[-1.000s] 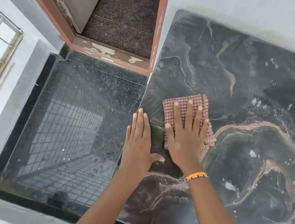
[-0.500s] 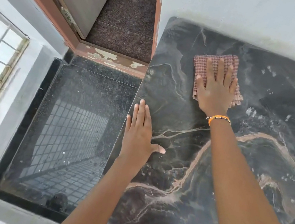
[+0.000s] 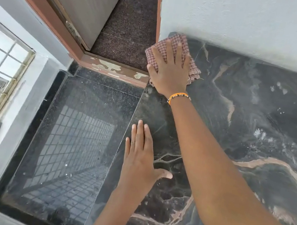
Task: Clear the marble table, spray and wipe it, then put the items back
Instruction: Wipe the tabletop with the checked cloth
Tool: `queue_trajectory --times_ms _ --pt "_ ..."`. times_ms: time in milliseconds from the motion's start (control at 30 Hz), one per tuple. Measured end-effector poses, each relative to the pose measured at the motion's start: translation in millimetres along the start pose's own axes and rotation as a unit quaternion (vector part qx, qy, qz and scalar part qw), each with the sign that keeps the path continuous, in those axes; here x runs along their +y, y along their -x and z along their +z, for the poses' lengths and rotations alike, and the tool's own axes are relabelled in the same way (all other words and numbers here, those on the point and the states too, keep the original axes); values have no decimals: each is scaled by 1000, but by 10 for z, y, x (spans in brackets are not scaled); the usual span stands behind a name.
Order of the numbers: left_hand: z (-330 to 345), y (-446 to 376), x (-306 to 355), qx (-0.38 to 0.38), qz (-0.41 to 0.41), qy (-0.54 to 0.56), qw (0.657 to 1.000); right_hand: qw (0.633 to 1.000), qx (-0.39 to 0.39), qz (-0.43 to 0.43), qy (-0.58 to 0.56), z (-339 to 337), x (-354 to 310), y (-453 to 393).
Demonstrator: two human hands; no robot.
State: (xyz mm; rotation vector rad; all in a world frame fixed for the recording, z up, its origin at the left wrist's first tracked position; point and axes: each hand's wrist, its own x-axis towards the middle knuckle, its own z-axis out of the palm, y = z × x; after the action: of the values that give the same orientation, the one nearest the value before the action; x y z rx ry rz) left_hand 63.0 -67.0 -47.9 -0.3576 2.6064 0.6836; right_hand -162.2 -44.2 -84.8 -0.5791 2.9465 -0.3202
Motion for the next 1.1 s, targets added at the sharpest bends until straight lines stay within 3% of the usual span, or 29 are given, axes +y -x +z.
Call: queue_trajectory --times_ms 133,267,567,667,767,867,933,1100 --pt "82 -15 234 9 43 14 999 999 9 33 -23 -77 90 -333" --pt "133 -75 347 -28 36 -35 998 997 44 45 -33 -107 291 -158" --pt "132 -93 386 -63 12 -98 993 941 107 320 -32 -286 1761 590" --pt "134 -100 411 -72 6 -114 991 919 109 376 -34 -318 1882 882" --pt "138 -102 422 -77 1 -121 990 940 81 330 -34 -246 1575 1053" --pt "144 -103 422 -79 0 -113 990 977 63 202 -20 -147 1076 944" --pt "145 -109 421 -78 2 -104 992 988 53 144 -19 -120 750 667" --pt "151 -132 391 -71 5 -90 993 995 22 89 -25 -90 131 -196"
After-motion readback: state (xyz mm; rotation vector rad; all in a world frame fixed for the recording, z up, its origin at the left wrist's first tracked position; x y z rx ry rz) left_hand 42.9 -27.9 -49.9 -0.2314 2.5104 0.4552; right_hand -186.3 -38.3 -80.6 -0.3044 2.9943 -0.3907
